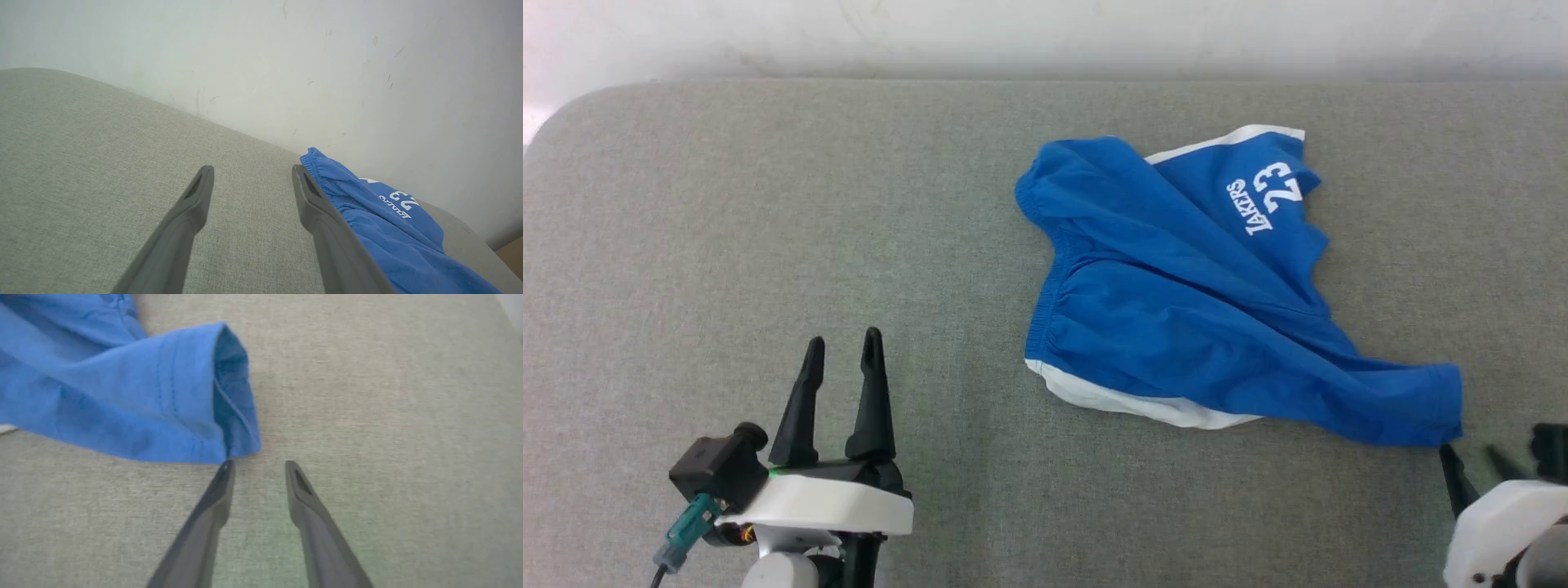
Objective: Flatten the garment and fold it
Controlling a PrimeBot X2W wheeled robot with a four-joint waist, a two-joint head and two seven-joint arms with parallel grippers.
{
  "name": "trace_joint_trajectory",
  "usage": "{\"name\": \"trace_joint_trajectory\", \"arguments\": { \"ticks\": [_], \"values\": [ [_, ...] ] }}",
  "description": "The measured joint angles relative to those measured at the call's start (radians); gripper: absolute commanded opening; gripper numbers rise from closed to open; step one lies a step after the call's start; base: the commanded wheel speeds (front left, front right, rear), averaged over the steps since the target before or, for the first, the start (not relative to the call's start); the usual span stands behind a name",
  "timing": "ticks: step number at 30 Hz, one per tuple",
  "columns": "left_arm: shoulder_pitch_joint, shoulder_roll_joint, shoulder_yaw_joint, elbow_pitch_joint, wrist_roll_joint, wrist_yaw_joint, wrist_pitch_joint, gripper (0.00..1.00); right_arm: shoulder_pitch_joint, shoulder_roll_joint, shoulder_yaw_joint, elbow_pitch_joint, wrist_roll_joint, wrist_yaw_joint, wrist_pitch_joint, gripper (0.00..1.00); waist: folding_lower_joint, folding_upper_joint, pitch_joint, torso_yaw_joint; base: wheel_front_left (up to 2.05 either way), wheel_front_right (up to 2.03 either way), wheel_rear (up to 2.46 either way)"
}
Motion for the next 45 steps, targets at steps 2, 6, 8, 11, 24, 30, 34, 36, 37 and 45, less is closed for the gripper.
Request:
{"name": "trace_joint_trajectory", "arguments": {
  "ticks": [2,6,8,11,24,30,34,36,37,45],
  "values": [
    [0.001,0.000,-0.001,0.004,0.005,0.000,0.000,1.00,-0.006,0.016,-0.026,-0.017,-0.014,0.000,-0.019,1.00,0.0000,0.0000,-0.005,-0.004,0.00,0.00,0.00],
    [0.004,0.000,-0.004,0.008,0.008,0.000,0.000,1.00,-0.026,0.034,-0.035,-0.099,-0.016,0.000,-0.041,1.00,0.0000,0.0000,-0.016,-0.007,0.00,0.00,0.00],
    [0.005,0.000,-0.004,0.010,0.011,0.000,0.000,1.00,-0.048,0.039,-0.023,-0.166,-0.010,0.000,-0.036,1.00,-0.0001,0.0000,-0.021,-0.008,0.00,0.00,0.00],
    [0.005,0.000,-0.005,0.009,0.011,0.000,0.000,1.00,-0.075,0.032,0.001,-0.216,-0.009,0.000,-0.020,1.00,-0.0001,0.0000,-0.019,-0.008,0.00,0.00,0.00],
    [-0.012,-0.001,-0.027,0.009,-0.002,0.000,0.000,1.00,-0.244,-0.223,0.271,-0.002,0.086,0.000,0.229,0.94,0.0001,0.0000,0.043,0.037,0.00,0.00,0.00],
    [-0.024,-0.001,-0.024,0.010,-0.005,0.000,0.000,1.00,-0.283,-0.269,0.313,0.053,0.115,0.000,0.233,0.00,0.0001,0.0000,0.066,0.065,0.00,0.00,0.00],
    [-0.025,-0.001,-0.024,0.009,-0.012,0.005,0.000,1.00,-0.308,-0.285,0.309,0.053,0.114,0.000,0.204,0.00,0.0002,0.0000,0.072,0.071,0.00,0.00,0.00],
    [-0.027,-0.001,-0.025,0.009,-0.018,0.005,0.000,1.00,-0.327,-0.302,0.301,0.041,0.109,0.000,0.186,0.00,0.0001,0.0000,0.074,0.071,0.00,0.00,0.00],
    [-0.029,-0.001,-0.027,0.008,-0.021,0.005,0.000,1.00,-0.340,-0.313,0.297,0.032,0.103,0.000,0.178,0.00,0.0001,0.0000,0.076,0.071,0.00,0.00,0.00],
    [-0.066,-0.001,-0.056,0.008,-0.045,0.005,0.000,1.00,-0.497,-0.402,0.314,0.035,0.125,0.000,0.200,0.00,0.0002,0.0000,0.115,0.088,0.00,0.00,0.00]
  ]
}}
